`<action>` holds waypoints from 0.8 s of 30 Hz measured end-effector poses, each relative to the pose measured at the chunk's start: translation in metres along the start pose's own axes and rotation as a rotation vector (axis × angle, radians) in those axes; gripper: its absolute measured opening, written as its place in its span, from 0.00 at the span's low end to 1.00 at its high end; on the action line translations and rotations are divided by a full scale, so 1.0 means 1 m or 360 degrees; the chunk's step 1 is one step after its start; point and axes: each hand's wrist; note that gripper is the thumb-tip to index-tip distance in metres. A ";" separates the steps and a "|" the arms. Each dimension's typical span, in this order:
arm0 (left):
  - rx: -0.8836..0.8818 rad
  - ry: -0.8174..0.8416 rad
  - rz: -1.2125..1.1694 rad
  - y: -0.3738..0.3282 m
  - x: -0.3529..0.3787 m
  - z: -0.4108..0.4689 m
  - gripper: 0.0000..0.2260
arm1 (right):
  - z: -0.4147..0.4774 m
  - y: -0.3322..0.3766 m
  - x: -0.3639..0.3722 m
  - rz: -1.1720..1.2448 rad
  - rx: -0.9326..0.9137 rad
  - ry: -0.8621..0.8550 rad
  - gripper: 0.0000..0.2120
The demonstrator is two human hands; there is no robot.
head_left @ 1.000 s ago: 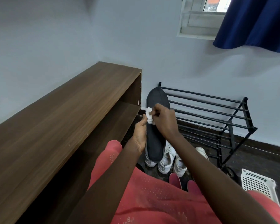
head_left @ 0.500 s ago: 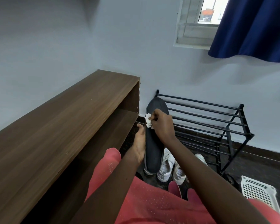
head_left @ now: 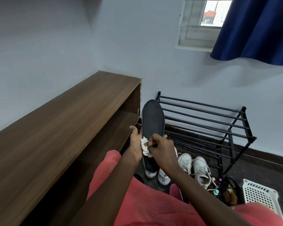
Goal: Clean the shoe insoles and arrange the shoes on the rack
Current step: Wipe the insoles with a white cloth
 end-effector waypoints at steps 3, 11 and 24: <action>-0.0001 0.0078 0.0093 0.007 0.000 -0.001 0.37 | 0.013 0.002 -0.004 0.0006 0.0031 -0.0016 0.20; -0.0051 0.0176 -0.0030 0.005 0.004 -0.008 0.35 | 0.039 0.008 -0.002 0.0112 0.0112 -0.0159 0.12; -0.0037 0.0114 -0.0414 -0.021 0.004 -0.007 0.28 | -0.004 0.017 0.000 0.0292 0.0134 0.0098 0.22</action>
Point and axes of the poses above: each hand's wrist, its own z-axis towards the middle knuckle, its own x-axis out of the palm, y = z × x, and after that the axes turned 1 degree about y, right-handed
